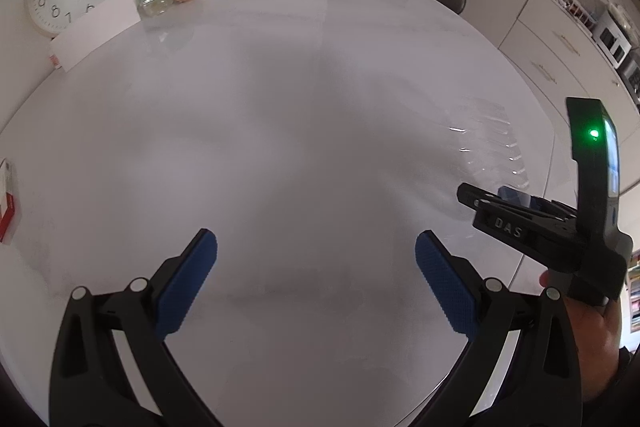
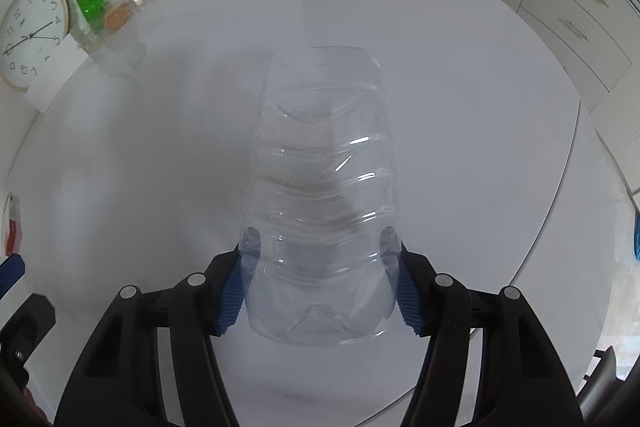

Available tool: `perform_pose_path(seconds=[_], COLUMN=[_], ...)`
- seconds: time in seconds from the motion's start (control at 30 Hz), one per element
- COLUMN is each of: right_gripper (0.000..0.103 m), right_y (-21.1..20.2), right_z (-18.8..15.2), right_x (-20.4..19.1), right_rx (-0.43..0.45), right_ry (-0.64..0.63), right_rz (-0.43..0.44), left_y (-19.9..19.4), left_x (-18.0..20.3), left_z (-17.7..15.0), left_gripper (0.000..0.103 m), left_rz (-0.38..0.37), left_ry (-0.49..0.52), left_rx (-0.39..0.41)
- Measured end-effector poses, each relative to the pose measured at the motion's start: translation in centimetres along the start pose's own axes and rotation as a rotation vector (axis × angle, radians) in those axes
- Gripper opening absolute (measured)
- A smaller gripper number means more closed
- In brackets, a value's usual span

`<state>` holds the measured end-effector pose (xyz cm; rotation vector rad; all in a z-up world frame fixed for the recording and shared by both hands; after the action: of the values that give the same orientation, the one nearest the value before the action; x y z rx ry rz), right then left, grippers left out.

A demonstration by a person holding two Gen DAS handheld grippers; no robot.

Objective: Collect trash
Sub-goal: 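Return to the table and grasp the clear plastic bottle with the right gripper, then grasp the white medicine box with the left gripper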

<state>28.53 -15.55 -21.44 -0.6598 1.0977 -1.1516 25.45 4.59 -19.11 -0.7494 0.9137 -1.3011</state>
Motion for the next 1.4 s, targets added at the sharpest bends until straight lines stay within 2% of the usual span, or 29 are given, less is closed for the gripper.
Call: perform_pose_path(seconds=[0.17, 0.23, 0.37, 0.53, 0.7, 0.8, 0.9, 1.07, 1.23, 1.4], right_gripper=[0.063, 0.063, 0.063, 0.063, 0.063, 0.063, 0.063, 0.063, 0.063, 0.063], right_y=[-1.4, -1.5, -0.2, 3.2, 5.9, 6.8, 7.3, 8.3, 9.6, 10.2], right_z=[-0.2, -0.3, -0.9, -2.3, -3.2, -3.4, -4.0, -4.4, -4.9, -4.8], right_x=[-4.6, -8.4, -15.9, -26.0, -33.1, -36.4, -39.0, -41.2, -41.9, -41.4], right_rx=[0.01, 0.007, -0.021, -0.085, -0.142, -0.161, -0.178, -0.199, -0.223, -0.239], right_ry=[-0.064, -0.107, -0.216, -0.34, -0.422, -0.469, -0.529, -0.564, -0.574, -0.562], right_rz=[0.049, 0.094, 0.173, 0.273, 0.333, 0.356, 0.358, 0.366, 0.358, 0.347], left_y=[-0.7, -1.1, -1.4, -0.8, 0.7, 2.9, 5.1, 9.4, 12.4, 14.0], left_x=[-3.9, -6.5, -13.7, -24.9, -35.4, -41.1, -44.9, -48.2, -48.7, -48.3], left_z=[-0.3, -0.6, -1.2, -2.8, -3.8, -3.4, -3.7, -3.2, -2.4, -1.8], left_gripper=[0.095, 0.095, 0.095, 0.095, 0.095, 0.095, 0.095, 0.095, 0.095, 0.095], left_rz=[0.001, 0.032, 0.108, 0.236, 0.357, 0.4, 0.388, 0.348, 0.326, 0.339], left_ry=[-0.091, -0.133, -0.238, -0.389, -0.513, -0.602, -0.663, -0.7, -0.7, -0.676], left_rx=[-0.011, -0.008, -0.014, -0.036, -0.055, -0.079, -0.111, -0.173, -0.216, -0.244])
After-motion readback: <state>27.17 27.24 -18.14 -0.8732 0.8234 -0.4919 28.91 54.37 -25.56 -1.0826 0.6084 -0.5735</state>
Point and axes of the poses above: each gripper's, at about its wrist camera, not at the fingertips, and y roughly the way its jaws point, x to its right, z to its top, the point moved 2 cm from there along y, roughly the way its jaws point, and after that the axes turned 15 degrees about z, right-handed, at the moved point
